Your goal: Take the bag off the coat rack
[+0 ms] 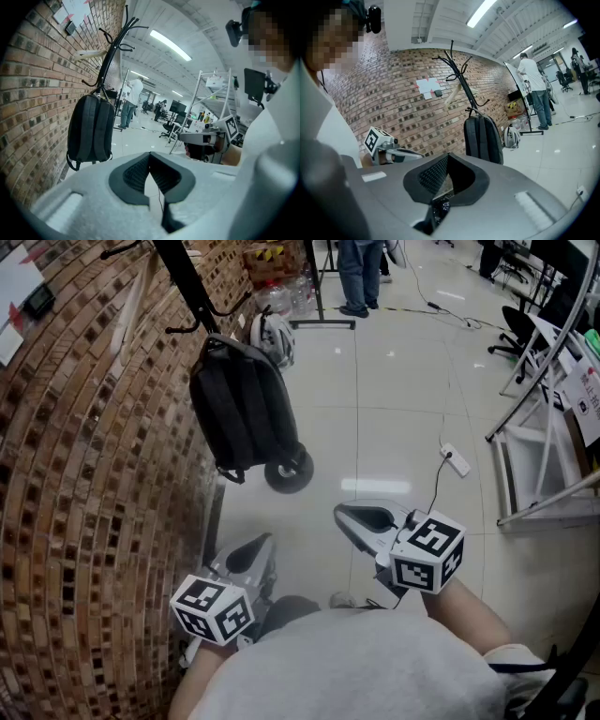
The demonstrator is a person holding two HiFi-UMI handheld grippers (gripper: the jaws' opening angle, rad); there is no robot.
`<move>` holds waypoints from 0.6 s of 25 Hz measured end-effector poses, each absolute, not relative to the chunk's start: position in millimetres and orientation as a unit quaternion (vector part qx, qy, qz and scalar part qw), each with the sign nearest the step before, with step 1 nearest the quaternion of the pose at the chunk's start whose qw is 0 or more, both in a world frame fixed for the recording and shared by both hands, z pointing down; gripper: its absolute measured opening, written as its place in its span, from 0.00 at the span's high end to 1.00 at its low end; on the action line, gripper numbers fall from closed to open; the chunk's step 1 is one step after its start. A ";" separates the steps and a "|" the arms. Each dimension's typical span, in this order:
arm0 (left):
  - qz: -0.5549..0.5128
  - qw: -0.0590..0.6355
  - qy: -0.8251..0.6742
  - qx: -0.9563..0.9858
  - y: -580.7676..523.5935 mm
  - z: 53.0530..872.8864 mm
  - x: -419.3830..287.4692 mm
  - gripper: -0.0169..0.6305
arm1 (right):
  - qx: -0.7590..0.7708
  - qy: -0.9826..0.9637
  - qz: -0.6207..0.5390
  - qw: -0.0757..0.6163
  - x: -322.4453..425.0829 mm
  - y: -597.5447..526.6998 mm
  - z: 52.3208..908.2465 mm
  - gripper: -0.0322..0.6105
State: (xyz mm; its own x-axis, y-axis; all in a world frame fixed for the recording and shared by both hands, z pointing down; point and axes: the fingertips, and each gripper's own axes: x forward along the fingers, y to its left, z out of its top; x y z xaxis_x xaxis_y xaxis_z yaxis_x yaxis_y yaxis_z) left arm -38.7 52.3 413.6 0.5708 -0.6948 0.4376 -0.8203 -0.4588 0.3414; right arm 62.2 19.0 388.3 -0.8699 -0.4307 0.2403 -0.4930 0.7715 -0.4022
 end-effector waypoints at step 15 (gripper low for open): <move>0.044 0.241 -0.429 0.869 -84.9 400.0 -115.8 0.85 | 0.260 -0.939 0.199 0.109 14.3 -110.6 407.1 0.88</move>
